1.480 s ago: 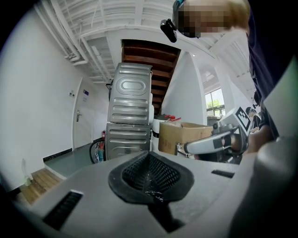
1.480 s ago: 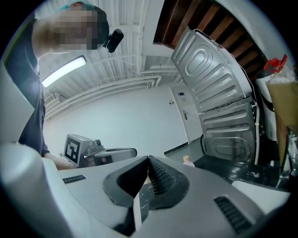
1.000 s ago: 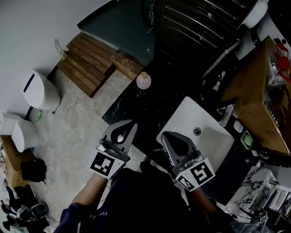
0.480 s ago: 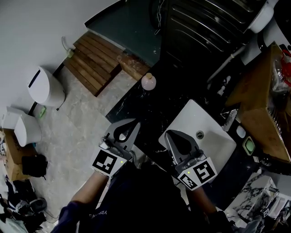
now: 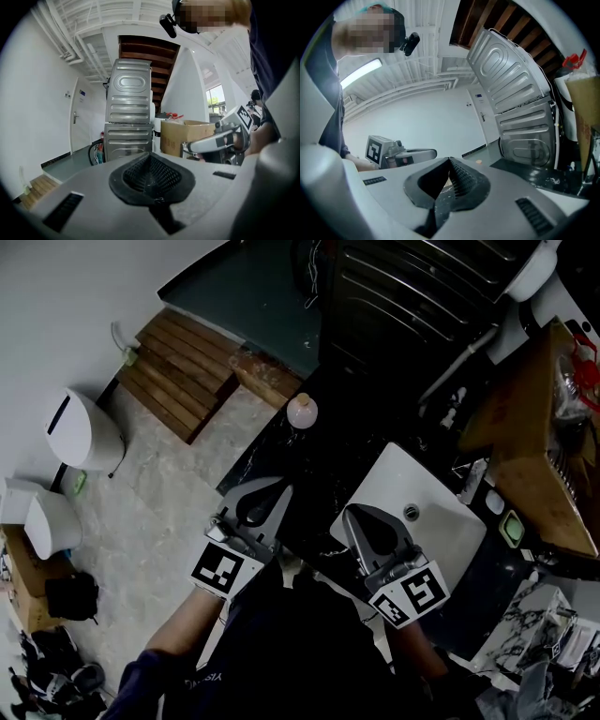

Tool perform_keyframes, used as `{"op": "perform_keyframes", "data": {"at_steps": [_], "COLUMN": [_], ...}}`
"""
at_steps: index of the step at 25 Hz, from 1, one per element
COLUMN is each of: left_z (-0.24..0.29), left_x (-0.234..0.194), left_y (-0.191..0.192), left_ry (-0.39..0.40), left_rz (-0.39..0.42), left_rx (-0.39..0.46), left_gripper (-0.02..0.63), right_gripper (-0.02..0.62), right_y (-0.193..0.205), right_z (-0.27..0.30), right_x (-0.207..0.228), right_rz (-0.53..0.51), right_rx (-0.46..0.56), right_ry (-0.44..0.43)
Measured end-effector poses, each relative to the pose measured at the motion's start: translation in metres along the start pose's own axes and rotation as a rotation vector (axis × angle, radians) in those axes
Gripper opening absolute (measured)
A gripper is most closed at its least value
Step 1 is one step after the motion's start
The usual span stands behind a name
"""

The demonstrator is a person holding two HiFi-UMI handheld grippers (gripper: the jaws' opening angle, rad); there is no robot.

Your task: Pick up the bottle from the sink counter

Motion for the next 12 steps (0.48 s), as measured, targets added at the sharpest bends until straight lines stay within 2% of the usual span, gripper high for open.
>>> {"op": "perform_keyframes", "data": {"at_steps": [12], "left_z": [0.016], "left_x": [-0.048], "left_y": [0.014], "left_ry": [0.087], "left_rz": [-0.022], "left_rx": [-0.002], "left_gripper": [0.008], "right_gripper": [0.025], "right_y": [0.002], "right_z": [0.026], "right_x": [0.003], "right_rz": [-0.005], "right_rx": [-0.017], "right_ry": [0.13]}}
Point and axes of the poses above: the fingertips, and each gripper's own axes: z forward along the fingers, x to its right, y out of its underside, the point moved 3 cm from there along -z, backward along the fingers, and after that the axes turned 11 degrees about y, right-handed, at the moved point
